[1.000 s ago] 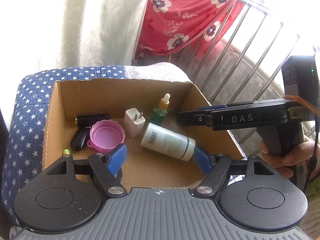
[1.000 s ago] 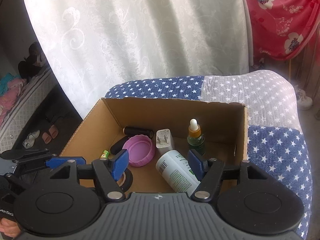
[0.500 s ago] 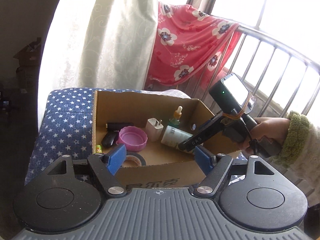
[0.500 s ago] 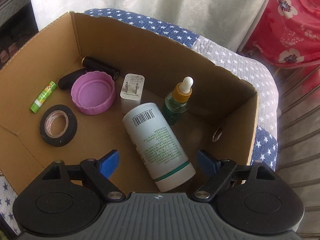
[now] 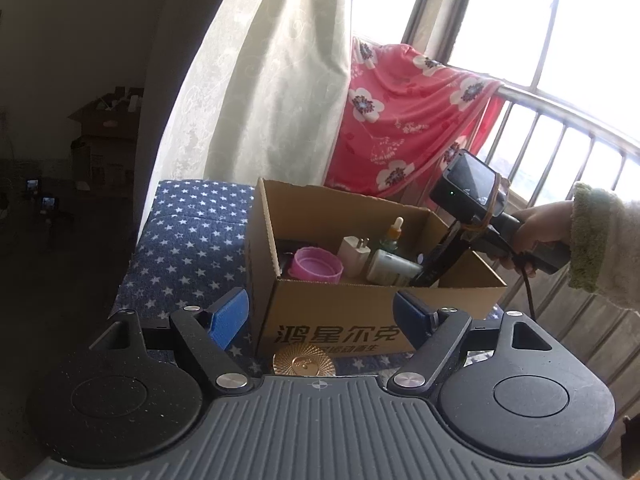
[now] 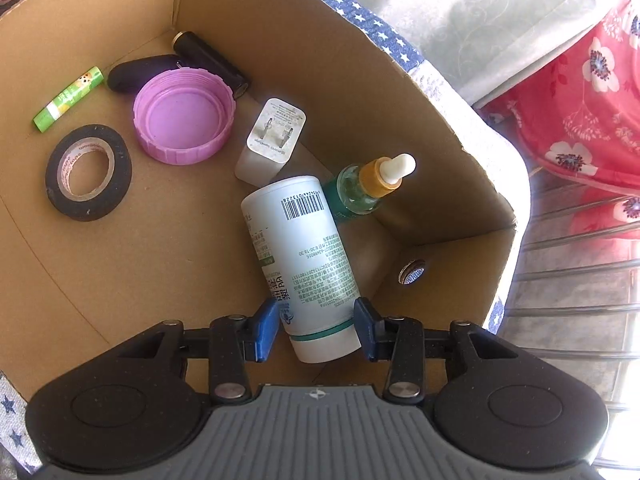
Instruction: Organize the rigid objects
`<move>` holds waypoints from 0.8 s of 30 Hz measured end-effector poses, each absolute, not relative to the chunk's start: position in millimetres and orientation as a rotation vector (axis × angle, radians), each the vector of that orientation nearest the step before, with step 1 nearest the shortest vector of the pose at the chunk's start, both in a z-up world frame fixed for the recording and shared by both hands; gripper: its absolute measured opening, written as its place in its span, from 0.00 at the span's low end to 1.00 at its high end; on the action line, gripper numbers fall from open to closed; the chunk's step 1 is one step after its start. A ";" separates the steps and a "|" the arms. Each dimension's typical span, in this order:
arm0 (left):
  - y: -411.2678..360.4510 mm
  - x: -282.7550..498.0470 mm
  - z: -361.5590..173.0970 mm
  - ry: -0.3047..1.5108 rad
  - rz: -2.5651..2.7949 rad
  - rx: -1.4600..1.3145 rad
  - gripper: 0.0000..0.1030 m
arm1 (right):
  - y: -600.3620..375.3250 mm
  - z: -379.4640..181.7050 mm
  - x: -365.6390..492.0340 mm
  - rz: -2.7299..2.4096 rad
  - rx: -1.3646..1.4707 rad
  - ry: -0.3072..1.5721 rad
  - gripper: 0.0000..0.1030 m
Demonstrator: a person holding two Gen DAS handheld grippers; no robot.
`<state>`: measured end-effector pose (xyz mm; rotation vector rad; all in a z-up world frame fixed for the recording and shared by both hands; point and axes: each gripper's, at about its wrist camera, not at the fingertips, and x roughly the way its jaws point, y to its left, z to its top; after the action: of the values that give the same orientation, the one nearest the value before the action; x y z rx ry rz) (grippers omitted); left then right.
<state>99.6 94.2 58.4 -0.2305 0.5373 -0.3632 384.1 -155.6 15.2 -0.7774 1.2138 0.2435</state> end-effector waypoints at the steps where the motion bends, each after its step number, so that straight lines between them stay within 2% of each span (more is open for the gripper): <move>1: 97.0 98.6 56.9 0.536 -0.367 -0.237 0.78 | -153.1 11.6 385.3 0.239 -0.793 1.211 0.54; 6: 110.9 93.0 53.0 0.529 -0.347 -0.252 0.78 | -144.2 -8.2 391.1 0.250 -0.869 1.215 0.69; 8: 117.5 91.6 50.9 0.528 -0.332 -0.267 0.78 | -143.7 -17.3 392.3 0.251 -0.917 1.217 0.71; 10: 122.7 90.4 49.4 0.528 -0.325 -0.282 0.78 | -145.4 -17.2 394.4 0.273 -0.924 1.236 0.65; 11: 125.0 90.1 48.9 0.527 -0.322 -0.287 0.78 | -147.2 -16.2 396.1 0.277 -0.940 1.252 0.54; 17: 134.8 89.7 47.3 0.513 -0.328 -0.316 0.78 | -136.6 1.5 381.9 0.336 -1.126 1.247 0.54; 24: 138.5 84.5 46.6 0.504 -0.341 -0.332 0.78 | -115.5 -2.1 375.7 0.318 -1.513 1.274 0.54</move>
<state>84.5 138.5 46.6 -0.3321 0.5037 -0.3410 375.7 -115.5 -2.1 -1.5134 1.2737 0.3177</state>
